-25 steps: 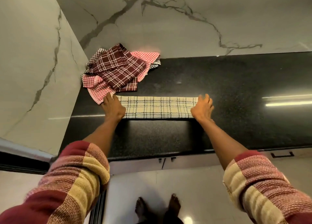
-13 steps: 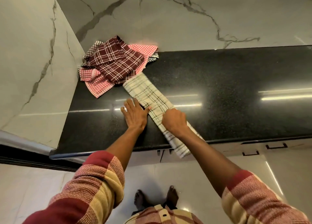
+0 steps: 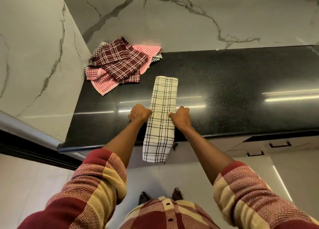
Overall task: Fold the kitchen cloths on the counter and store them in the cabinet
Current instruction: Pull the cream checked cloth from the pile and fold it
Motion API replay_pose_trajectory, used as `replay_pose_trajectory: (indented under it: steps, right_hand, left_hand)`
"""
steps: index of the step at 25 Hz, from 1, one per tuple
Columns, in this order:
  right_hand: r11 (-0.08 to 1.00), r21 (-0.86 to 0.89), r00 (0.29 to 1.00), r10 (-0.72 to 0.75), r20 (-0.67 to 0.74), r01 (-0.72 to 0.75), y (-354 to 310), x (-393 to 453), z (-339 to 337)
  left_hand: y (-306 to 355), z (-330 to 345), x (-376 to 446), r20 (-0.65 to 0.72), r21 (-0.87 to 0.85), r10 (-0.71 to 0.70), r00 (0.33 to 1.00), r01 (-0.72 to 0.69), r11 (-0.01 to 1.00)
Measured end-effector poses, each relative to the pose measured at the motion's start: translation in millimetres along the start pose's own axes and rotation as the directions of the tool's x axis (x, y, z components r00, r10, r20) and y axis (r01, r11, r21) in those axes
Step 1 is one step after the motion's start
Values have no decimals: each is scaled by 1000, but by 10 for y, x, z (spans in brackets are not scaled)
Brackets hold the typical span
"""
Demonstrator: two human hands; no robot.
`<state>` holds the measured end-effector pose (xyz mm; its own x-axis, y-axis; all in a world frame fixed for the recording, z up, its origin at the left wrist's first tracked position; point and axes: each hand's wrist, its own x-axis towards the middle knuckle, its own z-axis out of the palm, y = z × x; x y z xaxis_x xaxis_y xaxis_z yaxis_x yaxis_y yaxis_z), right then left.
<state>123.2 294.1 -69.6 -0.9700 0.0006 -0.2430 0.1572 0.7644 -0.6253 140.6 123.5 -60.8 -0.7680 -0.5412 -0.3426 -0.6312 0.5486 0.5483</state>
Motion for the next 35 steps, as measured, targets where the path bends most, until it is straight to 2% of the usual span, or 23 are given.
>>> replay_pose_trajectory:
  steps: [4,7,8,10,11,13,15,19,22,25,28,30,32,35]
  right_hand:
    - [998,-46,999,35,15,-34,-117,-18,78]
    - [997,-66,999,38,12,-37,-162,0,84]
    - [999,-17,999,36,22,-36,-169,3,80]
    - [979,194,998,56,29,-60,-173,0,33]
    - [931,351,995,83,51,-96,-158,7,-12]
    - [720,657,973,125,194,-223,-122,26,-95]
    - [532,780,941,114,318,-328,-67,1,-153]
    - [465,839,955,52,293,-283,24,-35,-218]
    - [527,813,956,-5,293,-246,-12,13,-309]
    - [687,709,961,-53,271,-162,-119,107,-435]
    - [844,536,961,-155,228,9,-279,206,-590]
    - [919,357,955,-242,171,169,-439,271,-703]
    - [944,154,950,-305,63,293,-626,364,-822]
    - [930,28,926,-363,-107,368,-938,539,-1010]
  left_hand:
    - [45,-51,-51,129,-176,-39,991,61,982]
    - [33,-108,-89,211,-401,7,978,80,912]
    - [20,-128,-108,247,-485,33,968,95,869]
    - [-8,-156,-147,314,-603,78,946,136,786]
    - [-18,-160,-155,343,-631,93,935,156,760]
    - [-33,-162,-151,390,-650,110,914,189,736]
    - [-36,-153,-136,398,-656,108,911,200,727]
    - [-57,-152,-121,353,-705,149,924,159,691]
    - [-40,-180,-97,292,-713,231,928,51,699]
    - [24,-297,-51,257,-677,332,908,-76,732]
    - [176,-484,7,219,-574,412,884,-225,788]
    - [325,-612,51,140,-452,455,879,-353,820]
    - [514,-733,97,41,-347,505,862,-461,816]
    - [824,-934,176,-74,-302,553,830,-547,780]
